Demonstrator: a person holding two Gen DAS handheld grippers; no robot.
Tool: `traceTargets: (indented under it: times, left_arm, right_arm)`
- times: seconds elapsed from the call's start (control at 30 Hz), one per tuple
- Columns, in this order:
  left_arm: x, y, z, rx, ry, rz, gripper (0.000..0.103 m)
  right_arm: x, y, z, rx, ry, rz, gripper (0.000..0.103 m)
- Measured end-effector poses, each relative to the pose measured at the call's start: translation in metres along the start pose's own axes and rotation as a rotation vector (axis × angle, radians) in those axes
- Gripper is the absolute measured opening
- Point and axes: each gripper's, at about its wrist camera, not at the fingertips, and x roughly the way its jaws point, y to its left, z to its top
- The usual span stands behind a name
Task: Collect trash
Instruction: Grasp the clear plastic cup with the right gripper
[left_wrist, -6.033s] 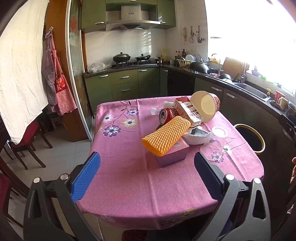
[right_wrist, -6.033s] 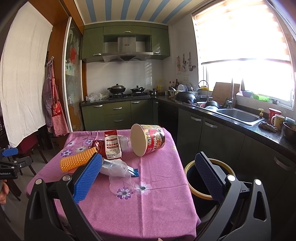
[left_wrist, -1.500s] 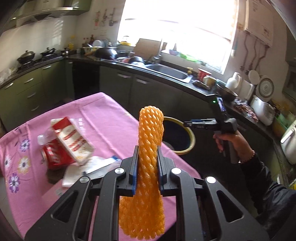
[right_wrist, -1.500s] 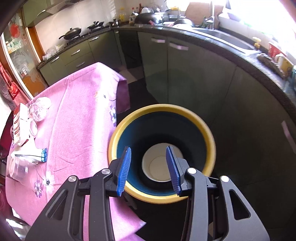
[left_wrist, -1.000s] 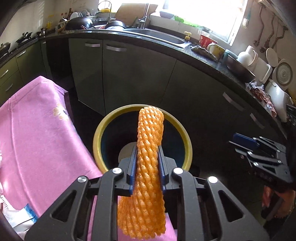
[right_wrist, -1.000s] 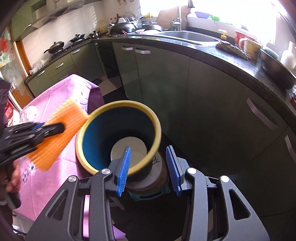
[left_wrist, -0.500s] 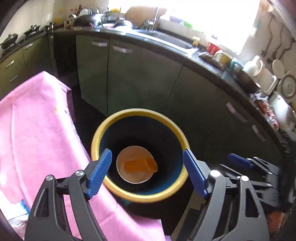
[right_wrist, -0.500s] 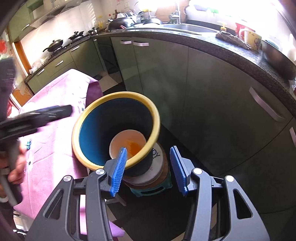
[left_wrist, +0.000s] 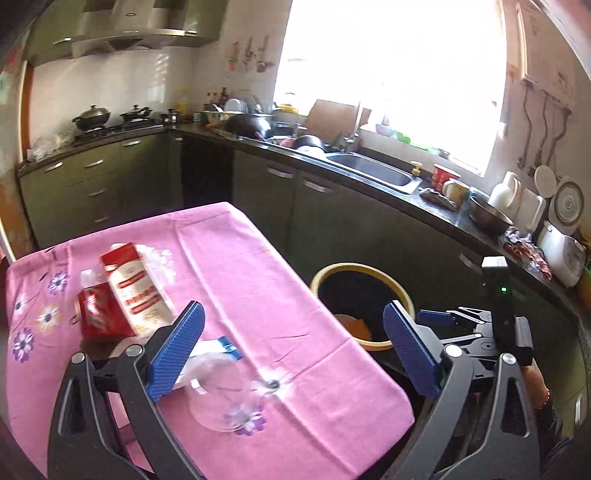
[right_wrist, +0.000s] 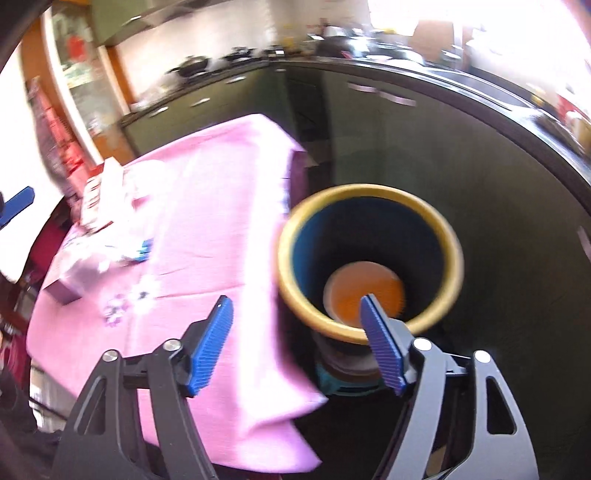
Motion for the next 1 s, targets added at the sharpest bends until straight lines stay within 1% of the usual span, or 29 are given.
traceTargets:
  times: [0.07, 0.13, 0.2, 0.23, 0.3, 0.37, 0.43, 0.5, 0.67, 0.73, 0.8, 0.93, 1.0]
  left_arm:
    - [-0.017, 0.021, -0.004, -0.02, -0.014, 0.043, 0.093]
    - [-0.029, 0.038, -0.007, -0.037, -0.017, 0.082, 0.093]
    - [-0.041, 0.055, -0.012, -0.062, -0.025, 0.107, 0.093]
    - [-0.046, 0.063, -0.014, -0.077, -0.031, 0.119, 0.093]
    - [-0.058, 0.081, -0.019, -0.107, -0.041, 0.14, 0.093]
    - [-0.066, 0.093, -0.022, -0.137, -0.051, 0.162, 0.093]
    - [-0.069, 0.102, -0.026, -0.156, -0.053, 0.178, 0.093]
    - [-0.072, 0.113, -0.032, -0.179, -0.053, 0.194, 0.093]
    - [-0.068, 0.127, -0.041, -0.219, -0.033, 0.215, 0.093]
    - [-0.066, 0.13, -0.044, -0.227, -0.028, 0.222, 0.093]
    - [-0.065, 0.132, -0.045, -0.23, -0.024, 0.229, 0.093]
    - [-0.062, 0.132, -0.047, -0.232, -0.013, 0.235, 0.093]
    - [-0.06, 0.133, -0.048, -0.233, -0.009, 0.236, 0.093]
  right_arm:
    - [0.008, 0.036, 0.003, -0.077, -0.005, 0.092, 0.082]
    - [0.016, 0.07, 0.006, -0.157, -0.024, 0.157, 0.087]
    - [0.025, 0.103, 0.007, -0.231, -0.047, 0.197, 0.092]
    - [0.03, 0.116, 0.009, -0.262, -0.06, 0.21, 0.093]
    - [0.044, 0.138, 0.012, -0.302, -0.061, 0.228, 0.096]
    - [0.06, 0.154, 0.013, -0.311, -0.054, 0.235, 0.096]
    - [0.077, 0.164, 0.017, -0.311, -0.044, 0.226, 0.096]
    - [0.091, 0.176, 0.012, -0.312, -0.036, 0.22, 0.096]
    - [0.115, 0.191, 0.011, -0.321, -0.02, 0.192, 0.096]
    - [0.123, 0.195, 0.012, -0.323, -0.014, 0.177, 0.093]
    - [0.129, 0.197, 0.012, -0.319, -0.006, 0.169, 0.086]
    - [0.138, 0.198, 0.011, -0.321, 0.007, 0.163, 0.078]
    - [0.141, 0.199, 0.011, -0.315, 0.015, 0.173, 0.064]
